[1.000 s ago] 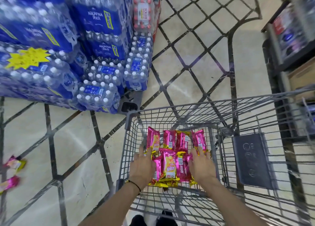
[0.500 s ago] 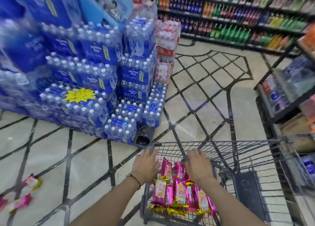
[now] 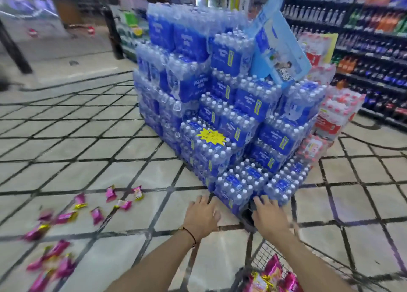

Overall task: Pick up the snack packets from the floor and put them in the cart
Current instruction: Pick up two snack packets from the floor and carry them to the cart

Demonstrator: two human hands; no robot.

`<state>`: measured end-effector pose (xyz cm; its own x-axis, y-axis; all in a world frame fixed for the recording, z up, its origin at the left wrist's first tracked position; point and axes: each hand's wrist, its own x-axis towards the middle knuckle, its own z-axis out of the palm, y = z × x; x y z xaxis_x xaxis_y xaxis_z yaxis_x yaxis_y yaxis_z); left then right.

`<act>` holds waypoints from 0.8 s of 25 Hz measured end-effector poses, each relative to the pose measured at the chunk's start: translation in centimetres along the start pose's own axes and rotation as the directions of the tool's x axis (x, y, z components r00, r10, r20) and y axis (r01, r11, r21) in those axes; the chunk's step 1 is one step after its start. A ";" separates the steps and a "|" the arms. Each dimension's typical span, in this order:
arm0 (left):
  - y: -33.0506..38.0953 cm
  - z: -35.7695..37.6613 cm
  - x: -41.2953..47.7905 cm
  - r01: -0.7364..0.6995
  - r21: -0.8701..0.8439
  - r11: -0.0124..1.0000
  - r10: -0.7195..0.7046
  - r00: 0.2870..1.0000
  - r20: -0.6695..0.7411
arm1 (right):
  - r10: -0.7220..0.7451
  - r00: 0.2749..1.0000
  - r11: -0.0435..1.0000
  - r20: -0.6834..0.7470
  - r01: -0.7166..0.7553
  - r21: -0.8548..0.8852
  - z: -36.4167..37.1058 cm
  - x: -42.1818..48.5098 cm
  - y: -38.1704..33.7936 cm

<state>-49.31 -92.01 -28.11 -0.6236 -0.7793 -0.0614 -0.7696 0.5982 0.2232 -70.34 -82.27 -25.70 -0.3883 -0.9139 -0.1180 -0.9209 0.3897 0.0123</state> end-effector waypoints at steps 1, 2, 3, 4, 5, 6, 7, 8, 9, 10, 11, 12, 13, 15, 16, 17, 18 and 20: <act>-2.2 -0.8 -1.4 0.069 0.004 0.998 -0.068 0.997 -0.021 | -0.065 0.998 0.998 0.001 0.065 -0.024 -0.4 0.8 -2.5; -4.0 -1.5 -2.7 0.126 0.010 0.992 -0.126 0.991 -0.035 | -0.120 0.993 0.992 -0.009 0.120 -0.036 -0.6 1.5 -4.7; -5.6 -2.0 -3.9 0.176 0.012 0.984 -0.176 0.983 -0.046 | -0.168 0.986 0.985 -0.015 0.168 -0.041 -0.9 2.0 -6.9; -7.5 -2.5 -5.7 0.235 0.015 0.972 -0.233 0.970 -0.064 | -0.232 0.973 0.972 -0.018 0.231 -0.039 -1.2 2.3 -9.7; -9.4 -3.1 -7.4 0.286 0.027 0.958 -0.283 0.956 -0.075 | -0.295 0.955 0.955 -0.016 0.294 -0.034 -1.5 2.4 -12.4; -11.2 -3.6 -9.2 0.333 0.038 0.942 -0.329 0.941 -0.084 | -0.353 0.936 0.935 -0.008 0.352 -0.039 -1.7 2.4 -15.1; -13.0 -4.0 -11.1 0.383 0.040 0.923 -0.378 0.921 -0.093 | -0.407 0.913 0.913 -0.006 0.406 -0.045 -2.0 2.3 -17.9; -14.9 -4.3 -12.9 0.430 0.024 0.903 -0.426 0.899 -0.098 | -0.454 0.891 0.890 -0.011 0.453 -0.055 -2.2 2.1 -20.6; -16.5 -4.5 -14.4 0.465 -0.003 0.885 -0.463 0.881 -0.098 | -0.490 0.872 0.871 -0.013 0.488 -0.061 -2.3 1.9 -22.9; -18.0 -4.8 -15.8 0.495 -0.027 0.868 -0.495 0.864 -0.095 | -0.521 0.853 0.852 -0.017 0.520 -0.060 -2.4 1.7 -25.0; -19.7 -5.1 -17.3 0.530 -0.041 0.847 -0.532 0.842 -0.095 | -0.563 0.827 0.825 -0.012 0.561 -0.064 -2.3 1.6 -27.3; -21.3 -5.6 -18.8 0.564 -0.051 0.824 -0.566 0.819 -0.098 | -0.605 0.796 0.794 -0.004 0.603 -0.070 -2.4 1.5 -29.6; -23.0 -6.0 -20.1 0.591 -0.059 0.804 -0.594 0.798 -0.102 | -0.637 0.771 0.769 0.003 0.635 -0.073 -2.4 1.3 -31.9; -26.3 -6.9 -22.6 0.632 -0.064 0.772 -0.635 0.765 -0.107 | -0.677 0.735 0.733 0.018 0.677 -0.061 -2.6 1.1 -36.6; -28.0 -7.3 -23.8 0.648 -0.063 0.759 -0.651 0.751 -0.110 | -0.691 0.723 0.721 0.027 0.691 -0.057 -2.6 0.9 -39.1; -30.0 -7.6 -24.9 0.666 -0.061 0.743 -0.669 0.736 -0.109 | -0.701 0.712 0.710 0.032 0.702 -0.056 -2.6 0.7 -41.5; -31.9 -7.9 -25.9 0.683 -0.060 0.728 -0.685 0.720 -0.105 | -0.709 0.704 0.701 0.041 0.710 -0.058 -2.5 0.6 -43.8; -35.4 -8.4 -27.3 0.714 -0.061 0.698 -0.716 0.692 -0.098 | -0.724 0.687 0.685 0.054 0.726 -0.058 -2.4 0.5 -47.8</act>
<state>-3.87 -93.53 -26.14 0.1330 -0.9854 -0.1067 -0.9737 -0.1500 0.1713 -26.65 -101.64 -23.98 0.4021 -0.9043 -0.1434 -0.9147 -0.4036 -0.0195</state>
